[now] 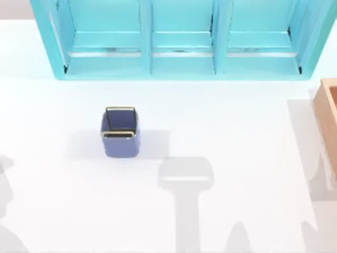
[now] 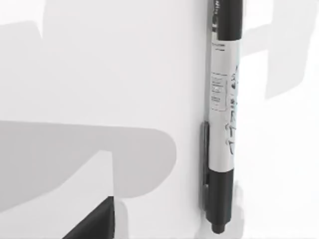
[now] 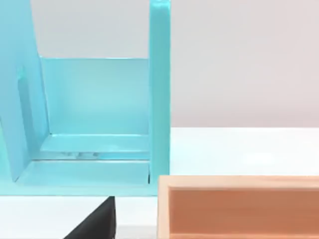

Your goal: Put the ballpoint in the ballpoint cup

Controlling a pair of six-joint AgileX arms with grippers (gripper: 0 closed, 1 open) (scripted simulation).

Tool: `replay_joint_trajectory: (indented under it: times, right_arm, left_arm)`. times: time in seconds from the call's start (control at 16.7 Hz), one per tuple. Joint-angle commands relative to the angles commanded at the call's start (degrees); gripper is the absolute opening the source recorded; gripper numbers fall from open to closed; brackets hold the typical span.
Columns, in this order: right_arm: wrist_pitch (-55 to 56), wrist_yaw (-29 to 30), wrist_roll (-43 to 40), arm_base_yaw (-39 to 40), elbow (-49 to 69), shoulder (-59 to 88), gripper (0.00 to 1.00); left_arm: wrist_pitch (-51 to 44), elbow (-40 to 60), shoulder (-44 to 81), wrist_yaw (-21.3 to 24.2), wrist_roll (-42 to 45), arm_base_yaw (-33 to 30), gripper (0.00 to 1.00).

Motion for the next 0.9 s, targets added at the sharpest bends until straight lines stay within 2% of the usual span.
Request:
replay_joint_trajectory:
  times: [0.48, 0.9]
  right_arm:
    - [0.0, 0.0, 0.0, 0.0, 0.0, 0.0, 1.0]
    - [0.0, 0.0, 0.0, 0.0, 0.0, 0.0, 1.0]
  left_arm:
    - [0.7, 0.2, 1.5, 0.0, -0.7, -0.3, 1.0]
    - [17.1, -1.1, 12.8, -1.6, -7.4, -6.3, 1.0]
